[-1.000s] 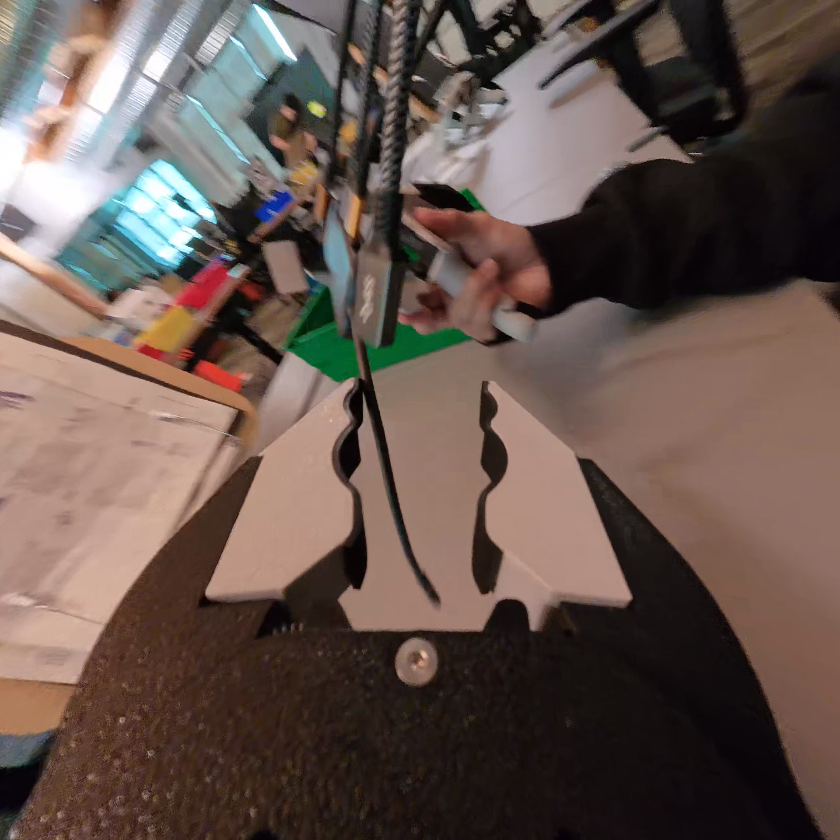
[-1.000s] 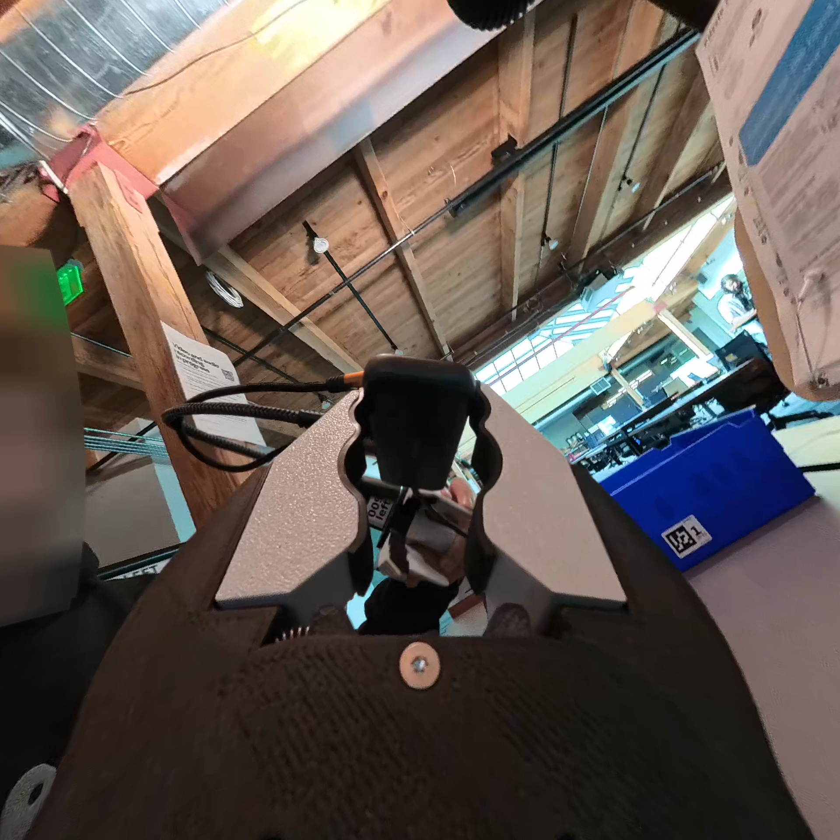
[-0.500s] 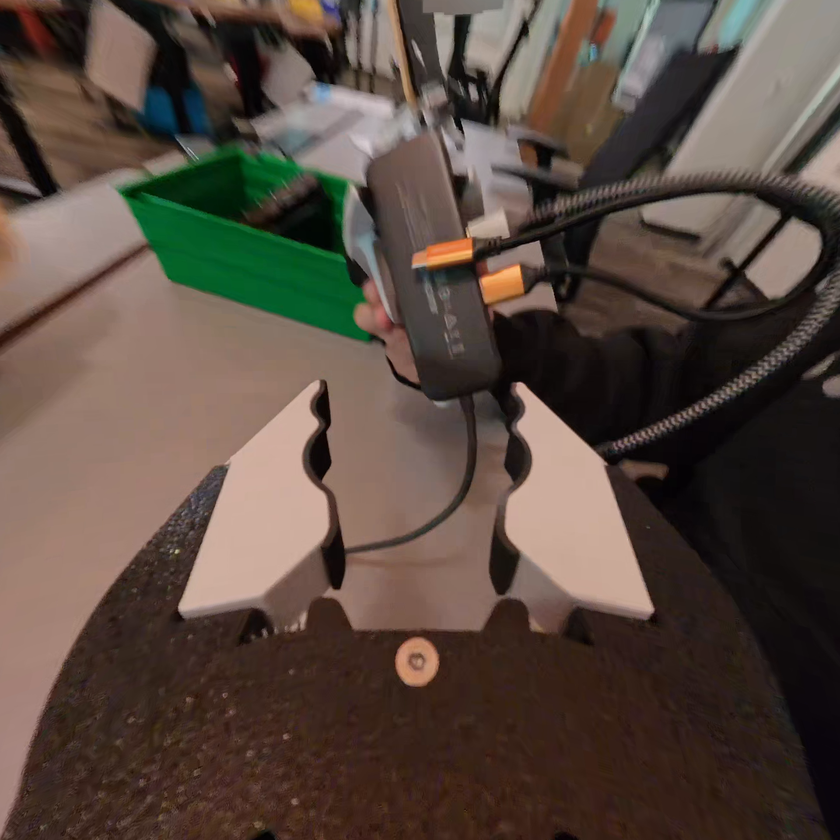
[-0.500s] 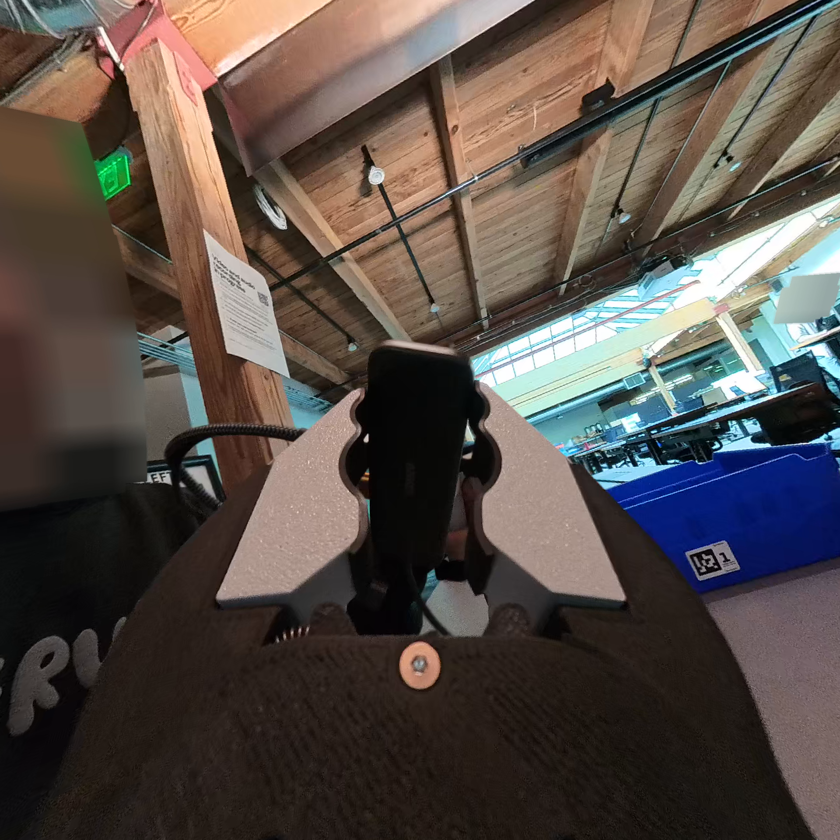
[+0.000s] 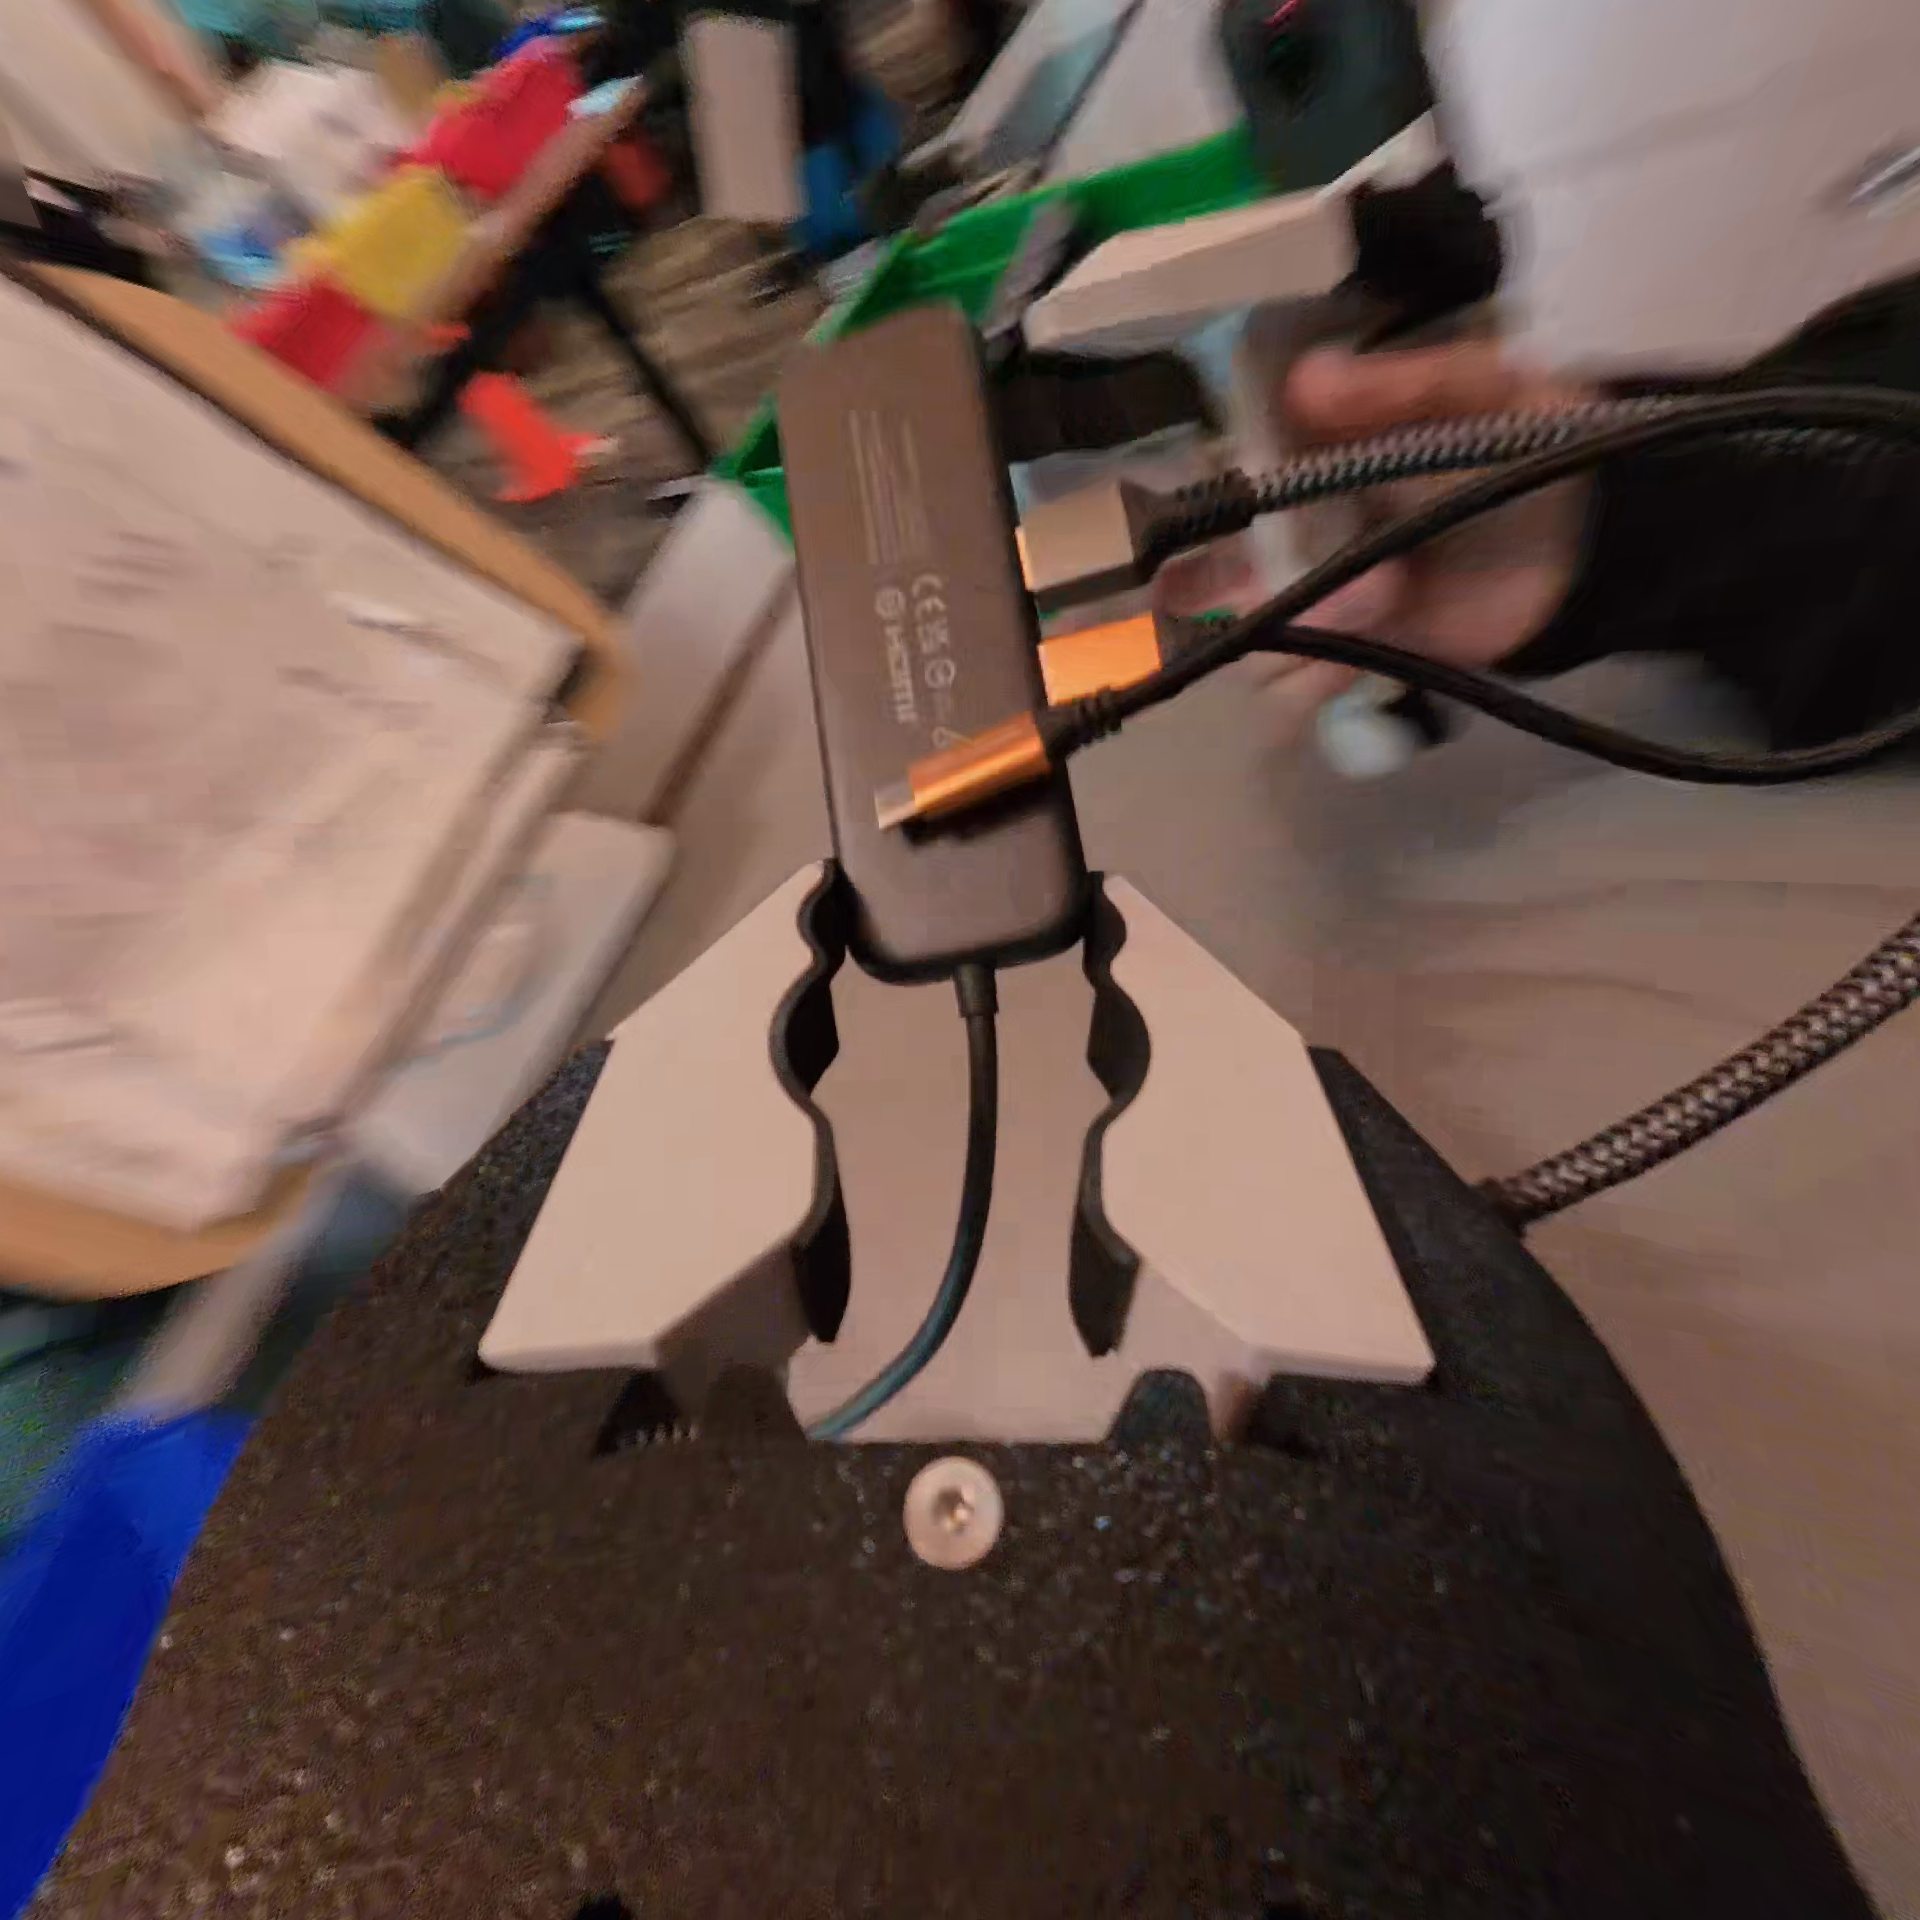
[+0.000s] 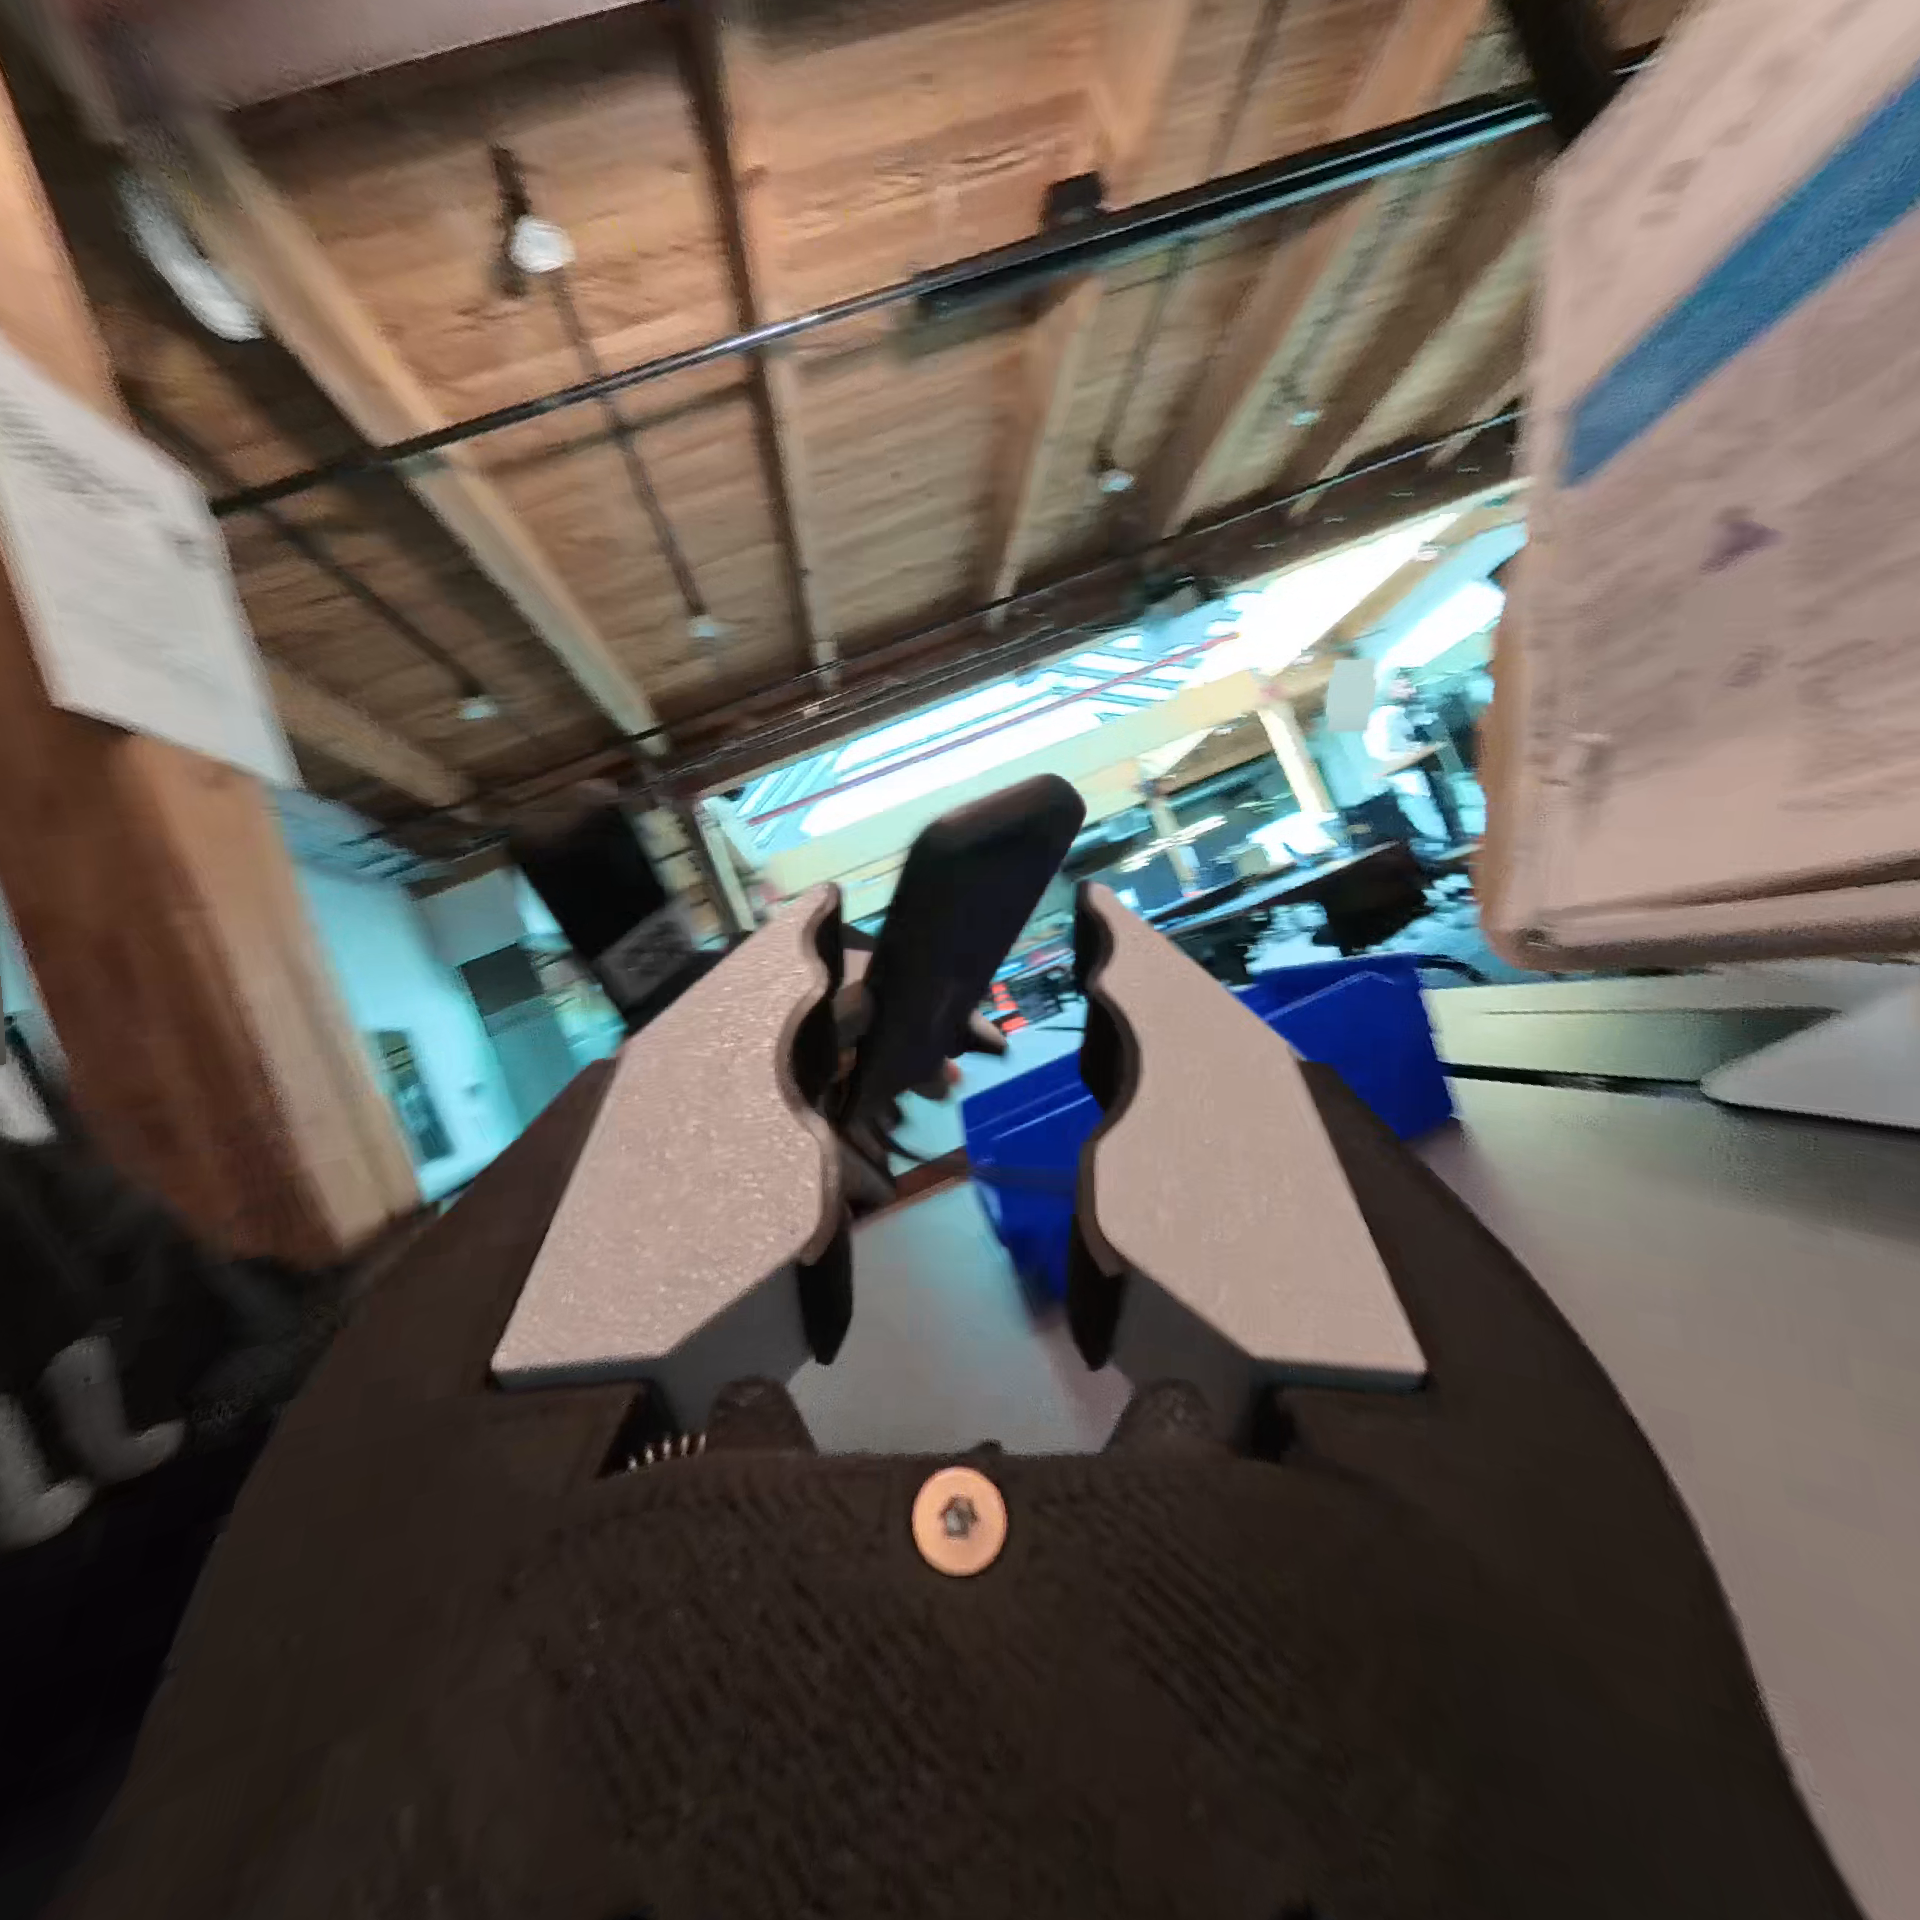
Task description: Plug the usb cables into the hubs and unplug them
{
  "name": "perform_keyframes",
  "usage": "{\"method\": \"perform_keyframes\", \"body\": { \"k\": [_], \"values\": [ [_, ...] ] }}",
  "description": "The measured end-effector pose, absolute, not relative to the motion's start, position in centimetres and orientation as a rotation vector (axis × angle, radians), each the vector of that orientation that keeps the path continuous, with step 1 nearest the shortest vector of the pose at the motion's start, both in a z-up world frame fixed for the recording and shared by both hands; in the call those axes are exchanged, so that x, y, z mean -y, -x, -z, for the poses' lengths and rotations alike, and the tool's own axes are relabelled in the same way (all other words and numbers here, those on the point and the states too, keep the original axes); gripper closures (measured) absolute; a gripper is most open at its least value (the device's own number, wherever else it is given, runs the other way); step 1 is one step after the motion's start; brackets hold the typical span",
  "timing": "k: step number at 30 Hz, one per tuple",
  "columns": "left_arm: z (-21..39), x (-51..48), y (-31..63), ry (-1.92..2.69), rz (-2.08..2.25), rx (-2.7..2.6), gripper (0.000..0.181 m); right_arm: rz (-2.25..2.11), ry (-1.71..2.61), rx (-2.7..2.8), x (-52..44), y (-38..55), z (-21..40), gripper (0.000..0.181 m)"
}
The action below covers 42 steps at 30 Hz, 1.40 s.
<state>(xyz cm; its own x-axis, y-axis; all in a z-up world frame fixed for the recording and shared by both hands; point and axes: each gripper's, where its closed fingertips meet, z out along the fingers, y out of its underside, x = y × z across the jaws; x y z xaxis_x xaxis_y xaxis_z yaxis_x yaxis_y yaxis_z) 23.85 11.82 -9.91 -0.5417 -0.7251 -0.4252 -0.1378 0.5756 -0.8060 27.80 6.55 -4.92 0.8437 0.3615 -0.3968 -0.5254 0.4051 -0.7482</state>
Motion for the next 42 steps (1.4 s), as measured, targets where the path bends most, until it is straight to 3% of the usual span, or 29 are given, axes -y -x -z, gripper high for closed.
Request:
{"method": "perform_keyframes", "body": {
  "k": [3,8,15,20,21,23,28,34,42],
  "values": [
    [6.9,-15.0,-24.2,0.521,0.52,-1.85,0.138,-0.58,1.015,-0.297,-6.5,-29.6,5.5,0.115],
    [5.6,-12.8,-23.2,0.24,0.402,-1.765,0.138,-0.74,0.985,-0.367,-7.0,-30.1,6.4,0.115],
    [5.8,-10.3,-21.5,0.067,0.578,-1.769,0.138,-0.745,1.019,-0.45,-6.7,-31.7,7.5,0.112],
    [5.7,-9.6,-21.1,0.085,0.784,-1.764,0.139,-0.932,1.059,-0.281,-7.7,-27.3,6.9,0.125],
    [5.8,-9.6,-21.0,0.083,0.8,-1.773,0.139,-0.955,1.04,-0.252,-7.7,-26.7,6.6,0.132],
    [6.0,-9.7,-21.1,0.086,0.804,-1.769,0.139,-0.995,0.956,-0.216,-7.2,-26.3,5.8,0.165],
    [7.0,-10.6,-22.0,0.138,0.778,-1.756,0.138,-1.075,0.875,-0.282,-7.3,-26.8,5.5,0.169],
    [6.0,-10.2,-22.2,0.249,1.046,-1.58,0.132,-1.07,0.775,-0.37,-6.8,-27.7,4.6,0.171],
    [6.5,-9.9,-22.6,0.155,0.914,-1.51,0.137,-1.153,0.743,-0.362,-7.0,-27.1,4.6,0.172]
  ]
}}
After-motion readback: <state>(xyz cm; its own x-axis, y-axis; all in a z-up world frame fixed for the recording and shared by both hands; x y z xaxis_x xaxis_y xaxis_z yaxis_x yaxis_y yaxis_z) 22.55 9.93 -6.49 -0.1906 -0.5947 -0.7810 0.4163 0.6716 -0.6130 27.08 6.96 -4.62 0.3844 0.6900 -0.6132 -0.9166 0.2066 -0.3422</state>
